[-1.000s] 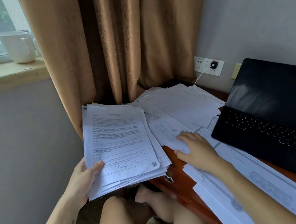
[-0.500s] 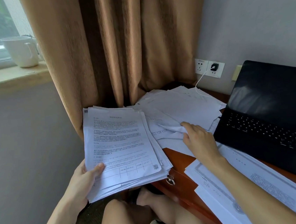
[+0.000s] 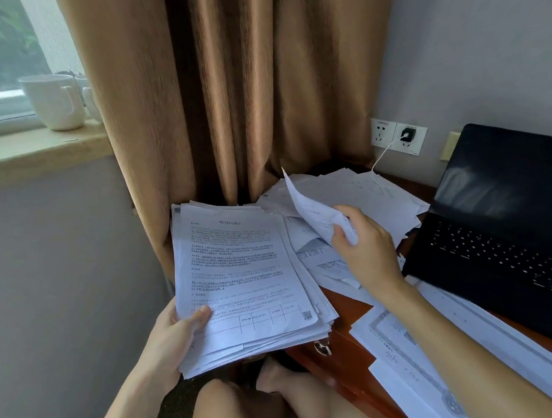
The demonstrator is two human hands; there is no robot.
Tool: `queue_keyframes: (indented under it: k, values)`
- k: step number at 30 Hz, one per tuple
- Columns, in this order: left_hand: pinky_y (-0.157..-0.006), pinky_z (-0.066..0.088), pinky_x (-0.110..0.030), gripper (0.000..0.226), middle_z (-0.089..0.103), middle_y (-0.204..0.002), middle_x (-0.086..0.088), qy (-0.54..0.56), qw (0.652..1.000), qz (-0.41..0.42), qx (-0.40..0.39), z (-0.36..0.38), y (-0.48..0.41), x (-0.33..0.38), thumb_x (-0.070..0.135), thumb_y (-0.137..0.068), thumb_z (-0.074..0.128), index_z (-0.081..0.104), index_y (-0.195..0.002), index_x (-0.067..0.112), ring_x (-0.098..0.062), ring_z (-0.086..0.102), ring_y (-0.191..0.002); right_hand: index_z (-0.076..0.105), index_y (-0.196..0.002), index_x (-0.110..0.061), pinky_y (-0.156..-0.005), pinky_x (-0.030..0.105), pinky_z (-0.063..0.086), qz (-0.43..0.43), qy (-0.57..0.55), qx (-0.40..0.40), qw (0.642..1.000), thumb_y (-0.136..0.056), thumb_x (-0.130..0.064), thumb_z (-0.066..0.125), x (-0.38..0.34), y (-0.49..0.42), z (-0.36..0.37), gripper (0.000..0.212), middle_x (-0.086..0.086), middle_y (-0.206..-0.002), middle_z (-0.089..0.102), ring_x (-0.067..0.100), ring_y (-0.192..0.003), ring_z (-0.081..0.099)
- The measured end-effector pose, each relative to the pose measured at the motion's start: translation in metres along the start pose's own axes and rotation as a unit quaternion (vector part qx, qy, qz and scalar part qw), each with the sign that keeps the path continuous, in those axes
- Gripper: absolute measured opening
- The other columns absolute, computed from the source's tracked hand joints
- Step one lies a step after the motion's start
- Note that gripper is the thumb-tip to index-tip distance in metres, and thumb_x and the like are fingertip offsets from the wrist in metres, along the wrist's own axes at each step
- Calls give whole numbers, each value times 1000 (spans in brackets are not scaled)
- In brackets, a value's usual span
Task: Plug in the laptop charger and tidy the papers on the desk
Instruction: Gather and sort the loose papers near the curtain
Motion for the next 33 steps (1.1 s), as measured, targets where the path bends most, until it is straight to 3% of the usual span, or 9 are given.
queue_keyframes:
  k: [7,11,15,18,21,23,25,28,33]
  values:
    - [-96,56,-62,27,79,-113,-10,22,1000,-11,-11,-6,6,0,10,-101,66,65,-126,18,-37,76,-102,67,-123,-15,-67,26,55,-197,-7,-73,978,-85,-6,73,-76,30,36,39,-1,-100,72,11,-88,62]
    - [-96,56,-58,25,78,-113,-11,31,999,-24,-12,-15,8,-4,14,-105,60,64,-129,17,-36,76,-103,66,-125,-18,-57,22,47,-248,-5,-143,958,-90,-13,66,-90,60,50,36,-6,-89,64,10,-78,57]
    - [-98,55,-52,26,77,-118,-8,40,999,-13,-18,-18,11,-1,14,-105,57,66,-128,22,-34,75,-106,68,-121,-20,-60,17,38,-274,0,-191,943,-88,-13,60,-95,85,51,34,-9,-85,61,7,-75,51]
    - [-110,48,-54,44,74,-128,-7,81,996,-27,-16,-19,12,-2,49,-107,47,64,-136,21,-32,71,-116,68,-120,-22,-66,25,51,-265,-13,-207,941,-86,-9,63,-92,97,53,37,-9,-92,65,10,-79,58]
    - [-107,49,-55,56,76,-122,-8,79,995,-53,-18,-21,14,-2,62,-104,40,68,-129,21,-32,72,-114,68,-120,-23,-79,29,53,-248,-25,-222,943,-85,-8,64,-88,101,50,39,-10,-101,69,12,-89,64]
    - [-106,50,-53,47,76,-121,-9,60,995,-60,-51,-17,18,2,55,-104,47,69,-127,20,-32,73,-113,68,-121,-24,-85,30,52,-241,-31,-240,940,-86,-12,63,-87,103,49,38,-12,-106,69,10,-95,64]
    - [-106,51,-53,30,76,-123,-11,16,996,-44,-80,-15,17,4,32,-103,61,66,-128,17,-32,74,-111,67,-123,-25,-88,29,51,-234,-32,-258,937,-87,-19,64,-89,105,48,36,-14,-109,68,8,-99,63]
    - [-103,54,-54,35,76,-122,-10,-37,996,-30,-81,-19,13,1,6,-98,67,62,-131,15,-31,75,-108,65,-126,-27,-97,27,45,-181,-47,-290,938,-91,-36,65,-84,107,43,36,-18,-118,65,4,-110,58]
    - [-105,52,-56,36,76,-122,-8,-31,996,-26,-84,-22,18,-6,0,-102,59,59,-134,16,-32,74,-111,64,-128,-39,-113,24,24,-13,-102,-314,944,-101,-62,28,-58,116,32,52,-26,-132,55,7,-136,41]
Point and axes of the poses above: each hand's wrist, its own y-axis away from the middle knuckle, its own z-axis out of the palm, x = y × z, the point moved 5 cm from there along -y, towards the middle knuckle
